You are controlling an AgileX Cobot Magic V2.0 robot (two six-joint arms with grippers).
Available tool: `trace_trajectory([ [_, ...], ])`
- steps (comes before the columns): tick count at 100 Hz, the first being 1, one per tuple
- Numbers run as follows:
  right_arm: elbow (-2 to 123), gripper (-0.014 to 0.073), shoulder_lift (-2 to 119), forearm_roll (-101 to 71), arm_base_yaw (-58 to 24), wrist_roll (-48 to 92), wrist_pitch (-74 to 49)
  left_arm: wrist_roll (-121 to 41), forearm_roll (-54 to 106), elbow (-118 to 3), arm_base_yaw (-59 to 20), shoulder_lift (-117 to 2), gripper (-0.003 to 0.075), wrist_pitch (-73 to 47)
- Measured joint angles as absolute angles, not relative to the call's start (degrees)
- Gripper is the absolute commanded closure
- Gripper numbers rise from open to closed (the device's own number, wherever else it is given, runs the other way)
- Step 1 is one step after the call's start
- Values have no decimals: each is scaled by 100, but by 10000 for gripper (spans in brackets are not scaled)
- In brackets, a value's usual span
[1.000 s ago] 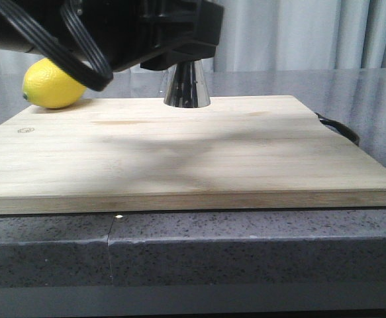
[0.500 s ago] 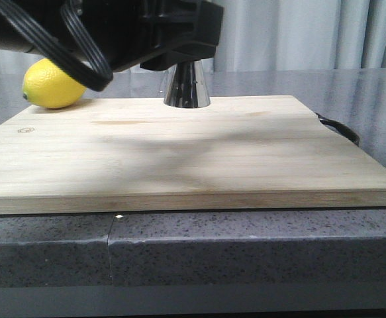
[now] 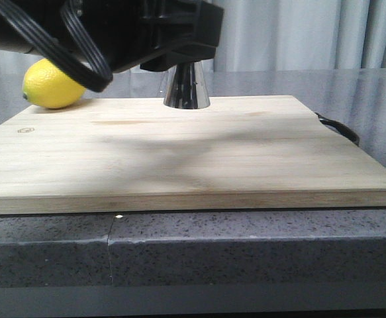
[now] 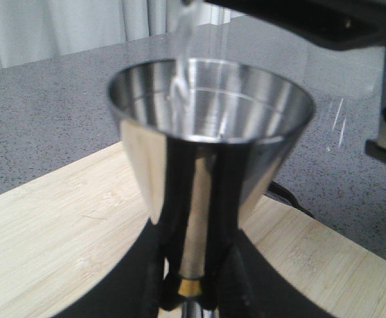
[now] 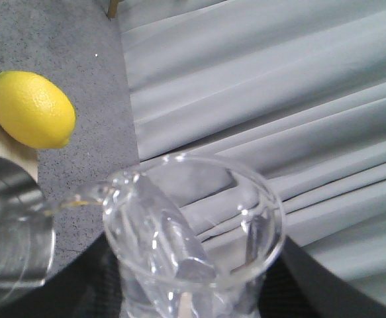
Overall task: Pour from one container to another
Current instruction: 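Tilt the beaker with the right gripper, pouring liquid into the jigger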
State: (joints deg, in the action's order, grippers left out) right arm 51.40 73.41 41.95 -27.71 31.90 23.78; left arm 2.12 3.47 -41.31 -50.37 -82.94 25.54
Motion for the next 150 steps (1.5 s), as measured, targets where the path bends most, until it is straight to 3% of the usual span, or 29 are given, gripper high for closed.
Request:
trace_trajectory([
  [150,5140,349,7341,4600,-2771,3491,2219,212,347,-4131,-5037,-8294,739,2542],
])
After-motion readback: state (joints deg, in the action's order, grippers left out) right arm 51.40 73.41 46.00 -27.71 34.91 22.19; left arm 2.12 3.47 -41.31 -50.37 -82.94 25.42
